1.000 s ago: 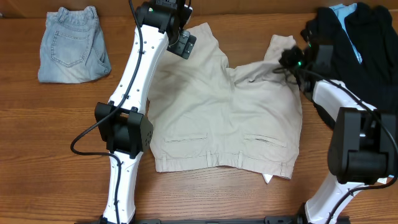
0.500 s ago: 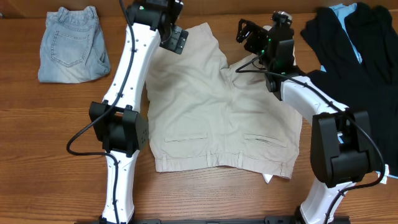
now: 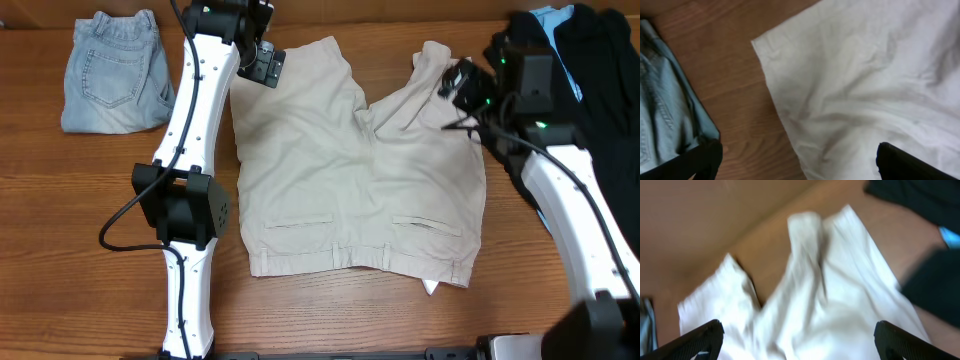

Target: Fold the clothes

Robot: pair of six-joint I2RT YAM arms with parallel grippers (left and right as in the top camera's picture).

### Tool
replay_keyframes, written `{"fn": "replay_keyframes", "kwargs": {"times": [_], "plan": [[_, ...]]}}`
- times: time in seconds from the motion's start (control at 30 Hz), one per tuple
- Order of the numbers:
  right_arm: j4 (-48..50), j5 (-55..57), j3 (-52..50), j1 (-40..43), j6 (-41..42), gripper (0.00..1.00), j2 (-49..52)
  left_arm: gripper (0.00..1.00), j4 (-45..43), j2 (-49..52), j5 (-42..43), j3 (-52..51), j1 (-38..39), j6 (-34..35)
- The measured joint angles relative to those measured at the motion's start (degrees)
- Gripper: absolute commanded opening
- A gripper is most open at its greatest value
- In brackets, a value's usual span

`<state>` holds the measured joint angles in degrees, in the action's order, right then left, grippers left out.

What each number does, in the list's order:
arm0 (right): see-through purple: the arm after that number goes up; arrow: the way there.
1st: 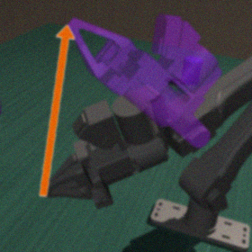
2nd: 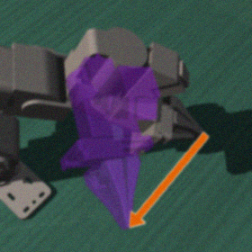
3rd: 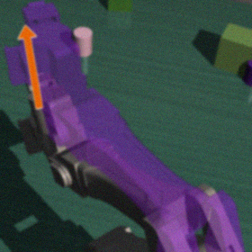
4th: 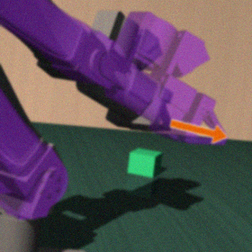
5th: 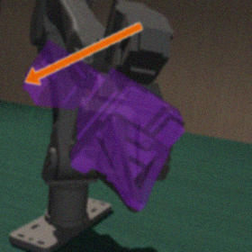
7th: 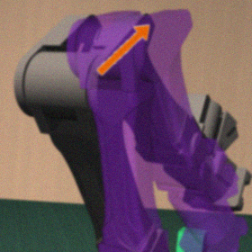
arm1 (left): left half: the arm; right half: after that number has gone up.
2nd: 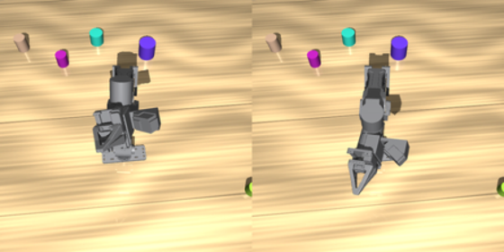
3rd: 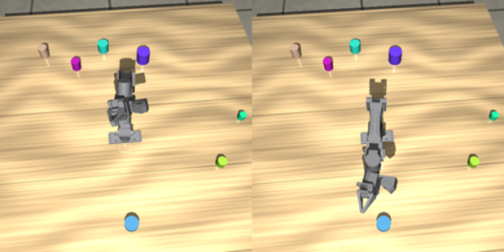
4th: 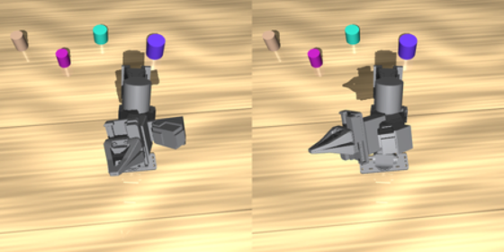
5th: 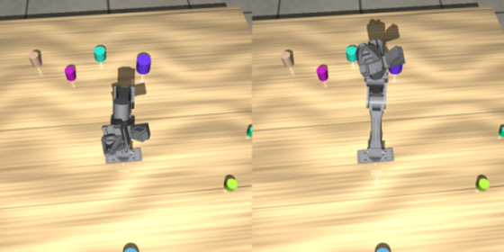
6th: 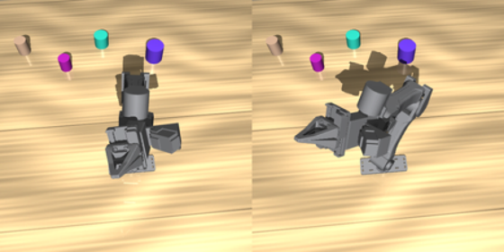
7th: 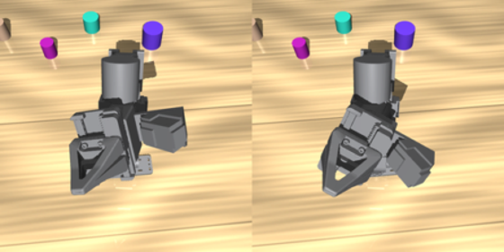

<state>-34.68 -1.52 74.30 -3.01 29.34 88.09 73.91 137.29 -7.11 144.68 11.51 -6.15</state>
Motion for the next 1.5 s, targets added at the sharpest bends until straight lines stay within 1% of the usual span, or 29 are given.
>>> {"fn": "replay_keyframes", "kwargs": {"times": [0.13, 0.2, 0.27, 0.33, 0.43, 0.47, 0.5, 0.53, 0.63, 0.7, 0.93, 1.07, 1.3, 1.4, 1.5], "plan": [[-16.5, -0.2, 0.2, -0.1, -0.7, 1.00, -1.3, 1.00, 2.9, 0.0, 2.5, 0.0, 0.0, 0.0], [-21.4, -0.2, 0.1, -0.1, -0.9, 1.00, -1.1, 1.00, 5.8, 0.0, 4.1, 0.0, 0.0, 0.0], [-24.2, -0.2, 0.0, -0.1, -0.9, 1.00, -1.1, 0.98, 8.3, 0.0, 5.2, -0.1, 0.0, 0.5], [-24.7, -0.2, 0.0, -0.1, -0.9, 1.00, -1.1, 0.93, 9.7, 0.0, 6.0, -1.0, -0.3, 2.6], [-24.0, -0.2, 0.0, -0.1, -0.9, 1.00, -1.1, 0.82, 10.6, -0.1, 8.0, -4.8, -0.8, 6.1], [-23.6, -0.2, 0.0, -0.1, -1.0, 1.00, -1.1, 0.63, 10.6, -0.1, 9.3, -6.4, -1.2, 7.1], [-23.4, -0.2, 0.0, -0.1, -1.1, 1.00, -1.1, 0.50, 10.6, -0.1, 10.4, -8.0, -1.5, 7.8], [-23.2, -0.2, 0.0, -0.1, -1.2, 1.00, -1.1, 0.39, 10.2, -0.1, 11.3, -9.0, -1.7, 8.5], [-22.8, -0.2, 0.0, -0.1, -1.7, 1.00, -1.1, 0.15, 6.7, -0.2, 13.2, -12.7, -2.0, 9.2], [-22.6, -0.2, 0.0, -0.1, -2.0, 1.00, -1.1, 0.04, 3.4, -0.2, 14.3, -16.2, -1.0, 9.8], [-22.3, -0.1, 0.0, -0.1, -2.4, 1.00, -1.1, 0.04, 1.2, -0.2, 14.4, -25.2, 2.2, 11.9], [-22.0, 0.0, 0.0, -0.1, -2.4, 1.00, -1.1, 0.06, -1.8, -0.2, 13.5, -29.1, 1.9, 12.3], [-23.3, 0.0, 0.0, -0.1, -2.4, 1.00, -1.1, 0.06, -11.7, -2.3, 9.9, -35.6, 1.2, 11.7], [-24.3, 0.1, 0.0, -0.1, -2.4, 1.00, -1.1, 0.06, -18.0, -3.8, 9.1, -38.6, 0.5, 8.7], [-24.9, 0.0, 0.0, -0.1, -2.4, 1.00, -1.1, 0.07, -22.8, -4.0, 8.2, -39.3, -1.1, 5.8]]}}
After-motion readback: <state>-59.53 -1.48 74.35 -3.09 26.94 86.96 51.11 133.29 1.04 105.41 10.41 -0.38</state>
